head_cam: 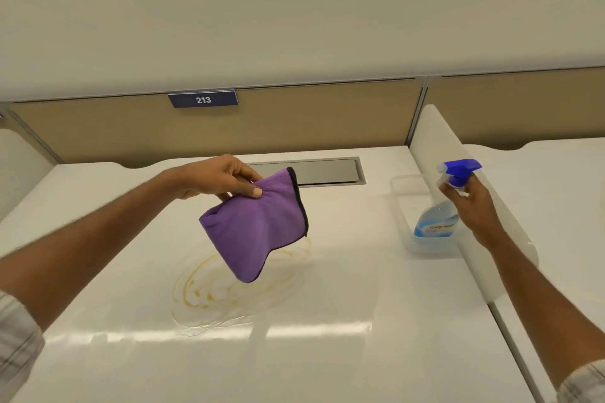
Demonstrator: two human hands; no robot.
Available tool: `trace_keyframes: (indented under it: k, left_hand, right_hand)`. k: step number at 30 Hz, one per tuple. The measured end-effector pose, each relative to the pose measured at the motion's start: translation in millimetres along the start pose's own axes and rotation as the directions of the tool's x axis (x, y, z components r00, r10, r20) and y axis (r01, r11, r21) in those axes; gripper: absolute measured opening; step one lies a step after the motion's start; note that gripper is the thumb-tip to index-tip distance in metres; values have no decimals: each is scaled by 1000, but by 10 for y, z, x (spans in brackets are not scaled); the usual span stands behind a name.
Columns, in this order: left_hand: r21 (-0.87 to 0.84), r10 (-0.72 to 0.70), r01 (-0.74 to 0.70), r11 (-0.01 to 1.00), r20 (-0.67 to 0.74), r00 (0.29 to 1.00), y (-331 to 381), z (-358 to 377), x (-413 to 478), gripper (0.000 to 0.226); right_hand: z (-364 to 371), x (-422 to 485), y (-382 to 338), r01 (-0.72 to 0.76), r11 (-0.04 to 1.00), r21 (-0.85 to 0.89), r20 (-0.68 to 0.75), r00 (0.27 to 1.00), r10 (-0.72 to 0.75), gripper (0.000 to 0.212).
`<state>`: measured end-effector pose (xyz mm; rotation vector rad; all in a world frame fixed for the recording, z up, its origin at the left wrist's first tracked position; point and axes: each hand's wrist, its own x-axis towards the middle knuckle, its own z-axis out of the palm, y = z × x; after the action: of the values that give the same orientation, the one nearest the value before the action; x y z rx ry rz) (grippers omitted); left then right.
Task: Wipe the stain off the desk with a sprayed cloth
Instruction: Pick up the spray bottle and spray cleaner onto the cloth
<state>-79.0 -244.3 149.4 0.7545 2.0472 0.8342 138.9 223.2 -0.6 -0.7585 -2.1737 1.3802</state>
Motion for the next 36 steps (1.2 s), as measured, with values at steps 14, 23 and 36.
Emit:
trace_keyframes:
  k: [14,23,36]
  left_hand:
    - [54,1,1,999,-38,999,159,-254,-61,21]
    - [92,62,-58,994,-40,997,336,-400,-226,29]
    - [55,112,-113,992,12,994,310,-569,-560,27]
  right_hand:
    - [-95,-424,-1408,447,862,240,-42,892,-451,34]
    - [1070,-1430,-1756,220,908,357,235,919,-316,25]
    - [2353,-2469,-1912,91,950,298,289,940,-181,42]
